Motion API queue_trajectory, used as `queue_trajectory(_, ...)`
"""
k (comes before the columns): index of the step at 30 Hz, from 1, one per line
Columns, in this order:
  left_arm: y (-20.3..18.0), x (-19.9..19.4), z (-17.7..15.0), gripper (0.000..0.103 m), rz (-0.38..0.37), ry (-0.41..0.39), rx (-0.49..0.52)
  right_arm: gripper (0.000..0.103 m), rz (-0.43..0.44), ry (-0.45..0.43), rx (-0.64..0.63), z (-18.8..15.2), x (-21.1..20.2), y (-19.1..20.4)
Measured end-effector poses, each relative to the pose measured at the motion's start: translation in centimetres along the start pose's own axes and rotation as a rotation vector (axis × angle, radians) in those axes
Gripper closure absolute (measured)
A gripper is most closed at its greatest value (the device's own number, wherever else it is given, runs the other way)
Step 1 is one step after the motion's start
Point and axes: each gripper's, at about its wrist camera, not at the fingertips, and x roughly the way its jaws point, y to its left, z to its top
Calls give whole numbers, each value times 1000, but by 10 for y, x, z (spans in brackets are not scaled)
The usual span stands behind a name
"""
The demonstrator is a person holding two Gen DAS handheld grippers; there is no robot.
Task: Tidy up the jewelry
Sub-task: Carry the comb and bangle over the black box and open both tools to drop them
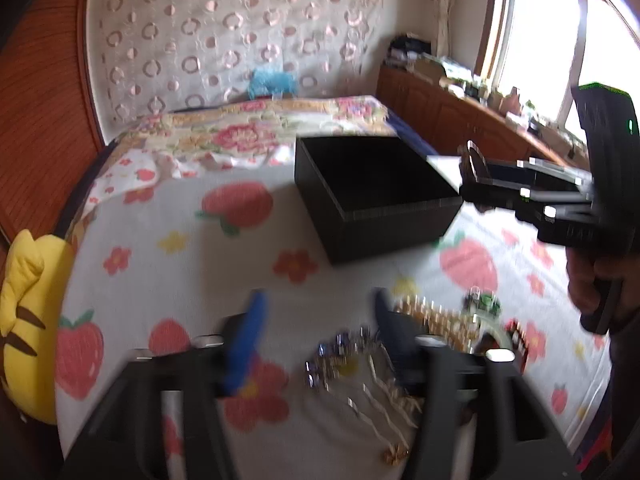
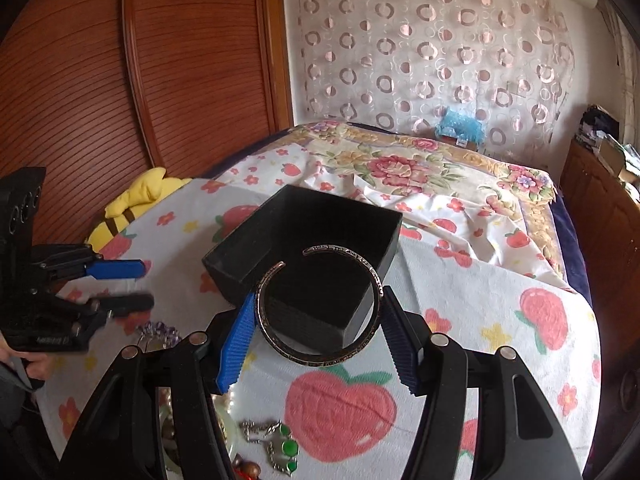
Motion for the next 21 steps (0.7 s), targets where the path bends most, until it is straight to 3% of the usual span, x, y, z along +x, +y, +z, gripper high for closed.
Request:
queue_trajectory(5, -16, 11, -18, 38, -7, 58, 16, 40, -8, 4, -6, 0, 4, 1)
queue_trajectory(8, -22, 26, -28, 35, 25, 101, 30, 40, -18, 5, -12, 1, 2, 0)
queue_trajectory(11, -24, 26, -30, 34, 35, 97, 31, 40, -20, 1, -21, 1, -3, 1)
queue_trajectory(16, -21, 21, -31, 48, 25, 86, 22, 40, -15, -8, -23, 2, -8, 2)
queue_trajectory(21, -20, 16, -34, 50, 27, 70, 27, 40, -10, -3, -28, 3, -6, 6)
